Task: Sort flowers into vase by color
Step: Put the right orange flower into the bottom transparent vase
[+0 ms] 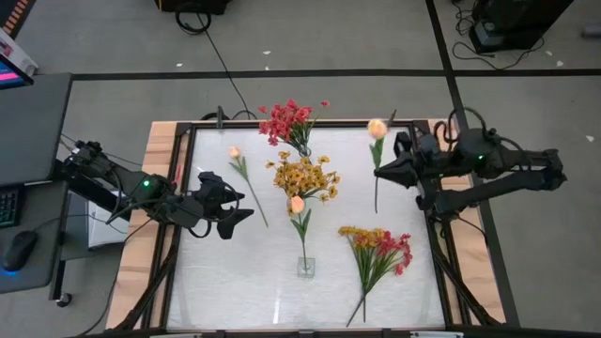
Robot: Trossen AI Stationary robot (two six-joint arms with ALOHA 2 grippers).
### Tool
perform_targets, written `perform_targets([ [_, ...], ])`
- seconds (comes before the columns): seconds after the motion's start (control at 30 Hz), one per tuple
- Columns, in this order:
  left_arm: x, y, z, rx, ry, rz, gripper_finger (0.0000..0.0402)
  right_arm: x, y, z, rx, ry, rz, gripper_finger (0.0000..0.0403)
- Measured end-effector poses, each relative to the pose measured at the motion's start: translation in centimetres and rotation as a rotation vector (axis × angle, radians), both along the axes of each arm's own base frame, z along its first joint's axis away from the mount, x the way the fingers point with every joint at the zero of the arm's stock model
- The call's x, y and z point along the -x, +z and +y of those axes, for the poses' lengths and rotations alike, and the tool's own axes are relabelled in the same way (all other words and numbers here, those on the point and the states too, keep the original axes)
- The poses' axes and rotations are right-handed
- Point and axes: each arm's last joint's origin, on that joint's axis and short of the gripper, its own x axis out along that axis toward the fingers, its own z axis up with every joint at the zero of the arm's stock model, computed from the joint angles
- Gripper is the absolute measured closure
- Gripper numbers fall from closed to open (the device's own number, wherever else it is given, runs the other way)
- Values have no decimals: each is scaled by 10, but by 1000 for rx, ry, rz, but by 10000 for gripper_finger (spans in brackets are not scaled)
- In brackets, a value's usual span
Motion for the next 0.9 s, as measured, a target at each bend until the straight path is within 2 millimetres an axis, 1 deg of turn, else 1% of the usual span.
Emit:
perform_targets([
  [0.13, 0, 0, 0, 0, 0, 0, 74, -16, -4, 10, 22, 27, 9, 394],
  [0.43, 0, 0, 0, 0, 0, 0, 74, -52, -13, 32, 63, 10, 5, 394],
  [0.67, 0, 0, 0, 0, 0, 0, 74, -82, -26, 50, 57, 3, 6, 394],
  [0.9, 0, 0, 0, 0, 0, 0, 74, -105, -40, 70, 53, -42, -6, 394],
])
